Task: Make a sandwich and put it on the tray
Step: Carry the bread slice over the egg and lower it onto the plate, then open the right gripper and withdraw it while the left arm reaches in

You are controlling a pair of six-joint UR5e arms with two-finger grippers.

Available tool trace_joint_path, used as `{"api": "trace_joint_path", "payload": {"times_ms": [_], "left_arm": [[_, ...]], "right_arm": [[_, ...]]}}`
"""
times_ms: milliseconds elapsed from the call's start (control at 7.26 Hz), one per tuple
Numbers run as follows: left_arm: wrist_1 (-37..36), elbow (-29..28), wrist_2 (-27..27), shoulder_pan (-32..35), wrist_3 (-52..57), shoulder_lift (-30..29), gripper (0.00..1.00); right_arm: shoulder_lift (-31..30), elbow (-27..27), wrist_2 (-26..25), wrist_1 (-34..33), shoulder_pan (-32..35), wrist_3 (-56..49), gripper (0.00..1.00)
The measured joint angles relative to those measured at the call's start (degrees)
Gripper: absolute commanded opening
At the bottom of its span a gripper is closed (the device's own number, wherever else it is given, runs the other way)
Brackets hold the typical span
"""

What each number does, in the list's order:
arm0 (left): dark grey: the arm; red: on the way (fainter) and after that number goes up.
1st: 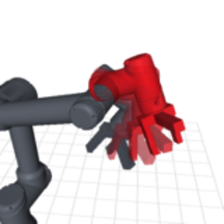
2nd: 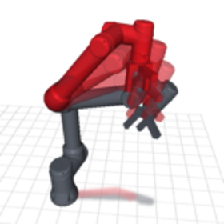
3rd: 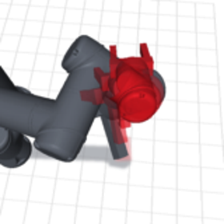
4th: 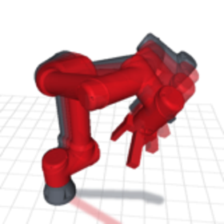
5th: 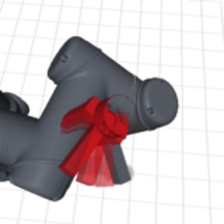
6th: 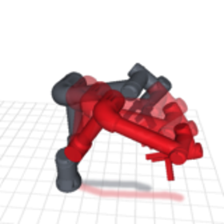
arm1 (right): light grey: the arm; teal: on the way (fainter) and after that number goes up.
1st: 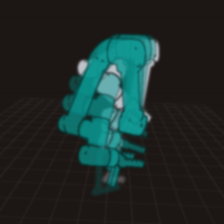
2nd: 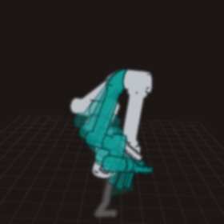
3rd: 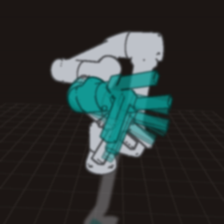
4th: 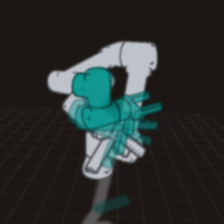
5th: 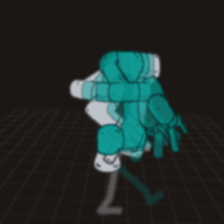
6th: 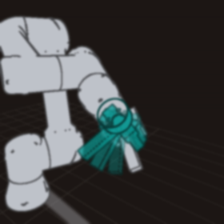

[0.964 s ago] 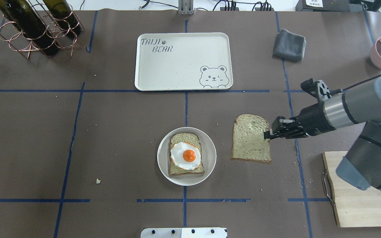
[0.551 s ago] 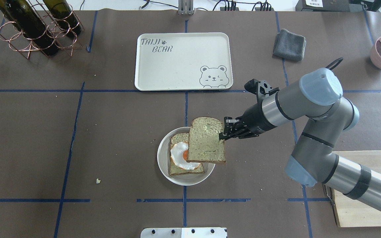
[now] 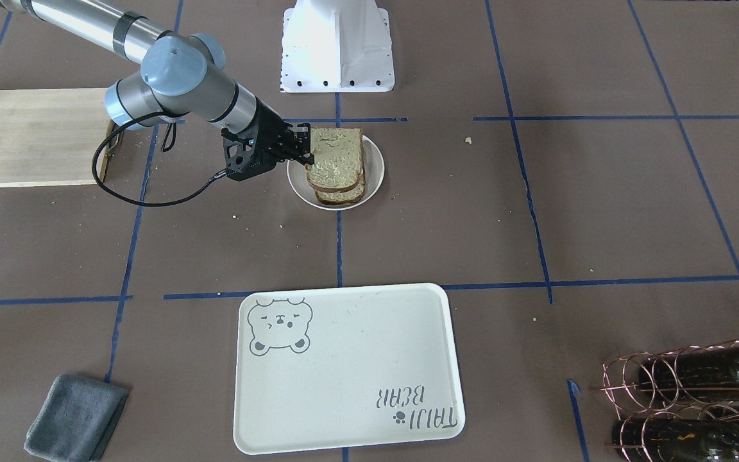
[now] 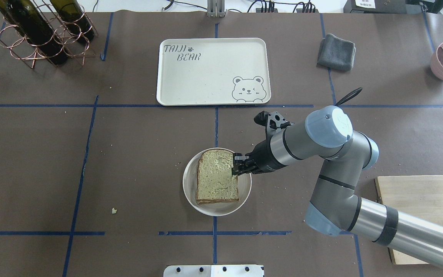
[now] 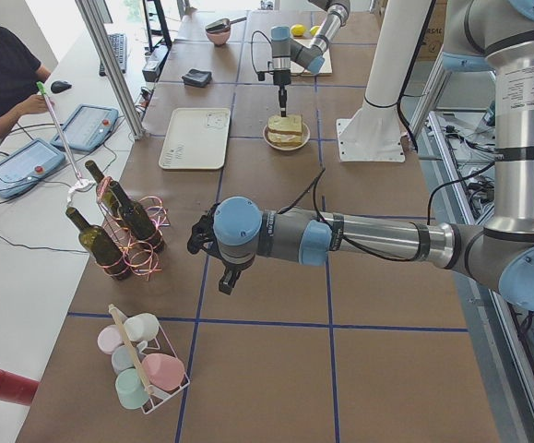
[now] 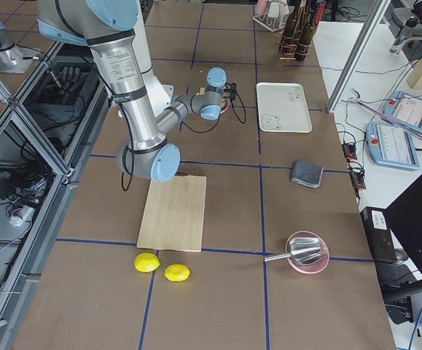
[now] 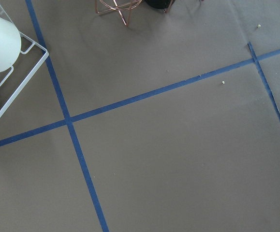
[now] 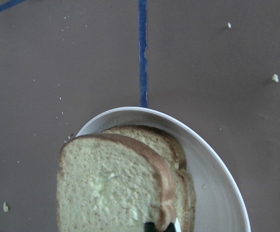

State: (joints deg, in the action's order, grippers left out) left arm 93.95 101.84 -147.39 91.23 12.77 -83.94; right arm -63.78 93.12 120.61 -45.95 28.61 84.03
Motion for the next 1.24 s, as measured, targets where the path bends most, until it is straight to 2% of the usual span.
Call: {"api": "trace_joint_path", "payload": {"times_ms": [413, 688, 826, 964, 1101, 1239], "left_arm": [[0.04, 0.13, -0.53, -0.07, -0.14, -0.01, 1.00], [0.32, 0.22, -6.67, -2.51, -2.12, -0.32, 1.00], [2.79, 0.37, -8.81, -5.86, -7.02, -0.86, 1.00], [9.64, 0.46, -9.42, -10.67, -15.68, -1.41, 1.00], [18.56, 0.42, -8.16, -16.41, -27.16, -2.37, 1.00], [27.83, 0.64, -4.24, -23.65, -43.12, -4.53, 0.97]], "right_arm": [[1.08, -1.68, -0.73, -0.39, -0.75, -0.32, 1.00], [1.18, -1.32, -1.14, -0.92, -0.52, -0.26, 1.00], [0.86, -0.45, -1.01, -1.02, 0.55, -0.22, 1.00], [-0.86, 2.05, -0.51, -1.14, 2.30, -0.11, 1.00], [-5.24, 6.50, 0.31, -1.34, 4.52, 0.05, 1.00], [-11.23, 11.28, 2.60, -1.47, 8.01, 0.12, 1.00]]}}
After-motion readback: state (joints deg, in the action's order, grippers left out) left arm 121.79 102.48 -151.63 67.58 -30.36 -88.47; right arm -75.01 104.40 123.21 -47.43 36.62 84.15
